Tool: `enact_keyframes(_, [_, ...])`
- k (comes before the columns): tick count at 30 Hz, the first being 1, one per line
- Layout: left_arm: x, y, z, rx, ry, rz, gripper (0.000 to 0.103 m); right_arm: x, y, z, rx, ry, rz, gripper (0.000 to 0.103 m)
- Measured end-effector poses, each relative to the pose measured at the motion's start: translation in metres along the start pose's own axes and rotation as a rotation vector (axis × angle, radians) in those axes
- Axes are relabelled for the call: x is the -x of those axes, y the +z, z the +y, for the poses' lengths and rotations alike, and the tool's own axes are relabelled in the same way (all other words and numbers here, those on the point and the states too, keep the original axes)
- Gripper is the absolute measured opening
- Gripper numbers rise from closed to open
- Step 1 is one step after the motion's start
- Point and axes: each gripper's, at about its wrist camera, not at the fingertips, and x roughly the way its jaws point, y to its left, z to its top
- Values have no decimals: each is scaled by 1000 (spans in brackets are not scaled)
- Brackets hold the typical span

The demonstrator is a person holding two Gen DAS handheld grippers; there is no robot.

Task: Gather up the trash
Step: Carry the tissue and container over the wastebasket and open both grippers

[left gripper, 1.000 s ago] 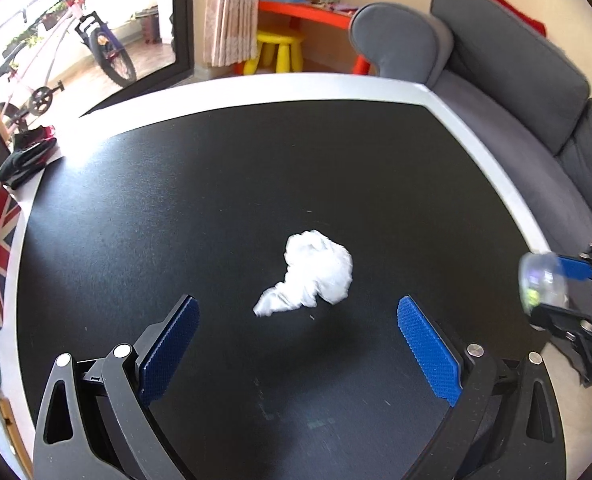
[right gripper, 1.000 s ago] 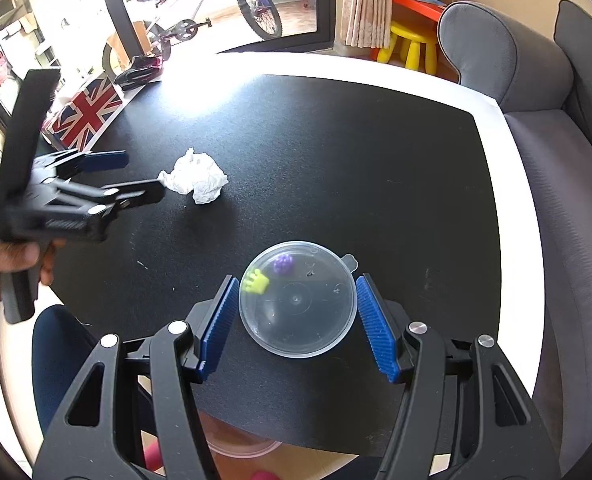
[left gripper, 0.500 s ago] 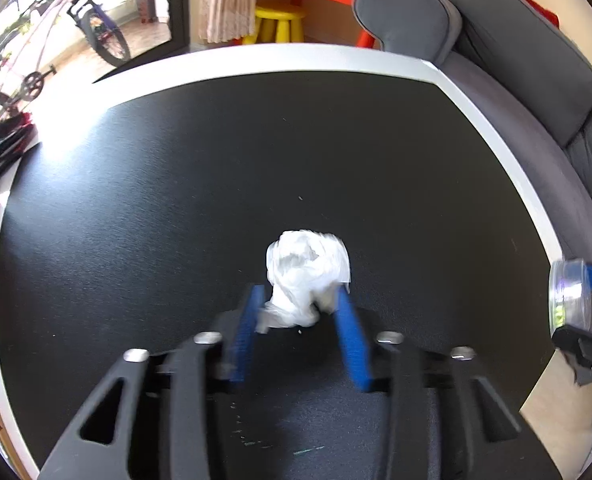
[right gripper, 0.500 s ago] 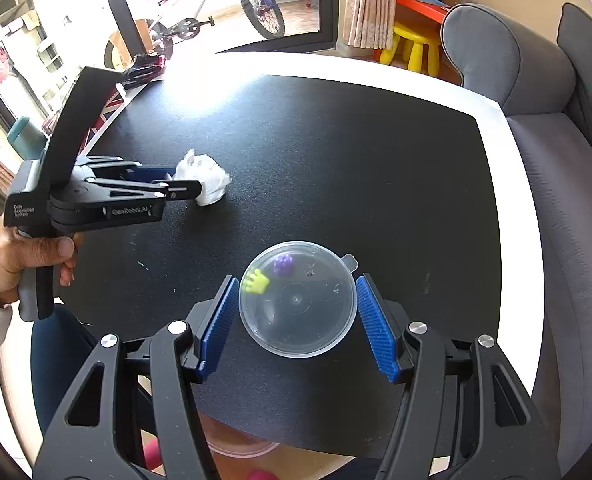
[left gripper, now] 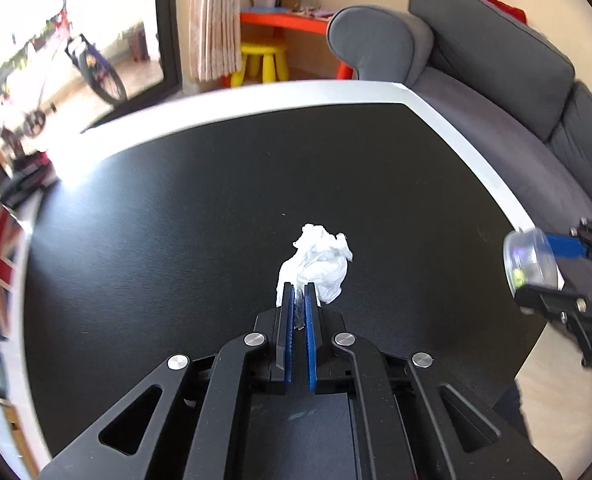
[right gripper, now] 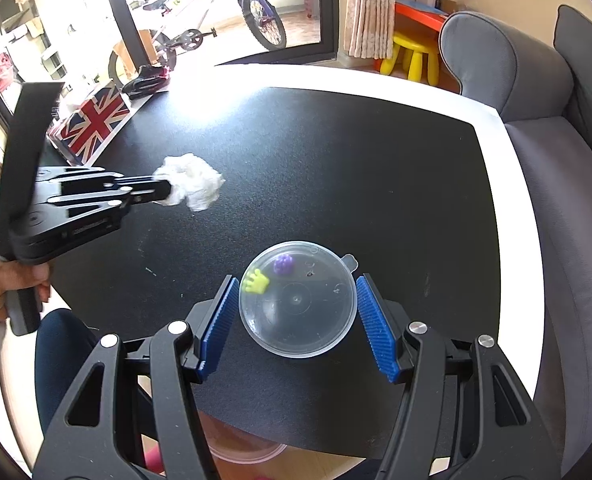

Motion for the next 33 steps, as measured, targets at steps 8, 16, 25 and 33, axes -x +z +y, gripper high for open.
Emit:
enact_keyframes(8, [52, -30, -17, -46, -1, -74, 5, 20, -16, 13, 46, -22, -65, 60])
enact_keyframes(16, [85, -74, -41, -72, -53, -113, 5, 45, -53, 27, 71, -6, -112, 60])
enact_keyframes(25, [104, -127, -64, -98, -82, -129, 5, 62, -108, 47, 78, 48, -132, 60])
enact_keyframes(33, [86, -175, -72, -68, -133, -50, 5, 43, -155, 66, 99, 92, -18, 60])
